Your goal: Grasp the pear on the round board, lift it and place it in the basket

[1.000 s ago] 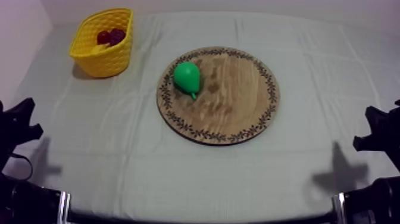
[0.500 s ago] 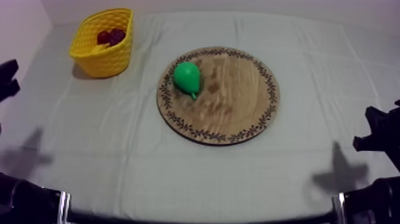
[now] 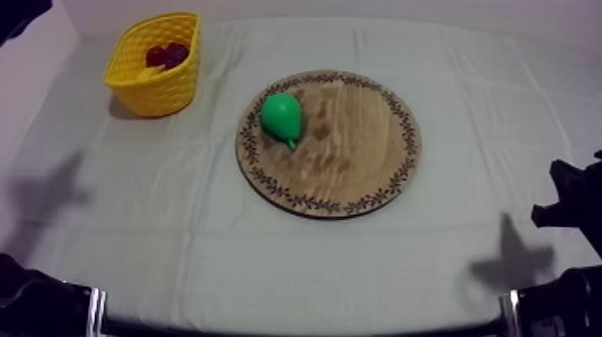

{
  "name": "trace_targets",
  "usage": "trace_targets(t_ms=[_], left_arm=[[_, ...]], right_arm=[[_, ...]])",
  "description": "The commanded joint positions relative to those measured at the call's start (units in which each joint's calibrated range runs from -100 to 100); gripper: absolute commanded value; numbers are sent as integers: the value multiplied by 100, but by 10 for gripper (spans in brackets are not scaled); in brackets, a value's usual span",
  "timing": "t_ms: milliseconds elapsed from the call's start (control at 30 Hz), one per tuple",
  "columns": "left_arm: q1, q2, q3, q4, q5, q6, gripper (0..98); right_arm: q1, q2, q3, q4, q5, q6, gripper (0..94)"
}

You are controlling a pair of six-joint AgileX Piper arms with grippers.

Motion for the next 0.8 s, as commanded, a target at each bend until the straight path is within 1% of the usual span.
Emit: trace_targets(t_ms=[0,233,400,500,667,767], left_arm=[[316,738,-564,-173,65,428,0],[766,1840,-1741,-322,712,758,0],[940,2601,-2580,-365,1138,933,0],[1034,2991,-2890,-390,1227,1010,0],[1267,3560,-3126,-572,1270,1222,0],[1381,3894,-3340,-609,1394,1298,0]], right_arm=[[2,-5,5,2,4,0,5],[2,-5,5,2,4,0,5],[2,-5,5,2,4,0,5],[2,-5,5,2,4,0,5],[2,-5,5,2,4,4,5],[2,-5,5,2,4,4,5]])
